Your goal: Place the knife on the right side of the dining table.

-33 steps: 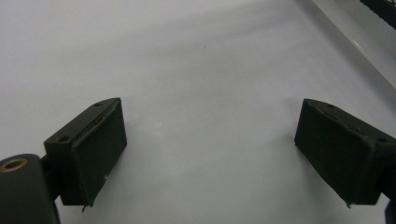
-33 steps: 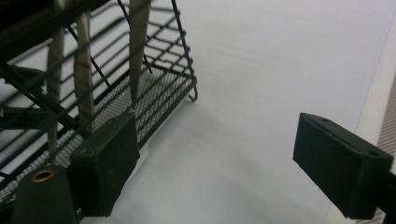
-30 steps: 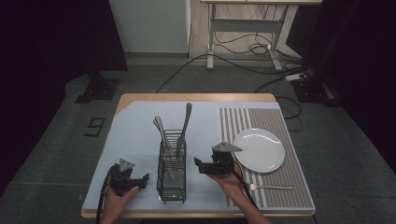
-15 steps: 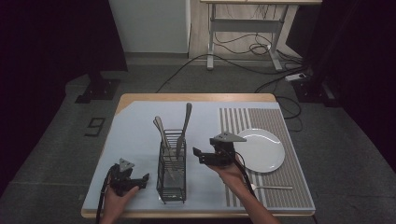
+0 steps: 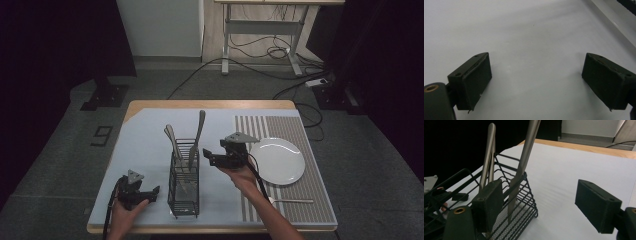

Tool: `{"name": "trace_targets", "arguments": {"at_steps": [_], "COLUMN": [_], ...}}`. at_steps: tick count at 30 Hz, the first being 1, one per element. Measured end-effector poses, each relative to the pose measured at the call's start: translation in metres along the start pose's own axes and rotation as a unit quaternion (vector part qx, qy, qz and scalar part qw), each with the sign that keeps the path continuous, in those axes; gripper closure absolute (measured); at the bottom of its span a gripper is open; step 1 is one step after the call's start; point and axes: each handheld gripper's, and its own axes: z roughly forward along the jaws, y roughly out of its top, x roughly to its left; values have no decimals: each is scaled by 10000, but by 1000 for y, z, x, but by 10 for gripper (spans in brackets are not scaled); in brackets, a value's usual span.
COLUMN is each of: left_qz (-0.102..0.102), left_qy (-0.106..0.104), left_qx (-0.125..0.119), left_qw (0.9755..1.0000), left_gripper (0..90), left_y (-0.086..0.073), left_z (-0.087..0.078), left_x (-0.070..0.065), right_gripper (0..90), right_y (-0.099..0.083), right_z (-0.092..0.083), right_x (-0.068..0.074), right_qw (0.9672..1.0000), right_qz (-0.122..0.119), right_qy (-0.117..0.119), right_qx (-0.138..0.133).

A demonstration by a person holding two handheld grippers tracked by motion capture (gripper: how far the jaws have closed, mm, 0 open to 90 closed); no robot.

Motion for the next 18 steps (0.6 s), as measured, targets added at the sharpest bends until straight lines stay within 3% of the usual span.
{"name": "trace_targets", "arguments": {"at_steps": [4, 18], "left_qz": [-4, -5], "left_qy": [1, 1], "left_qx": [-7, -10], "left_qw": [10000, 10000], "left_gripper": [86, 86], "left_y": [0, 0], "left_z": [0, 0], "left_x": [0, 0], "right_gripper": [237, 273], "right_y": [3, 14], "right_z": [5, 21], "right_x": [0, 3], "right_qw": [9999, 9999], "right_qz": [77, -15], "right_qy": [63, 116], "right_qx": [40, 31]}}
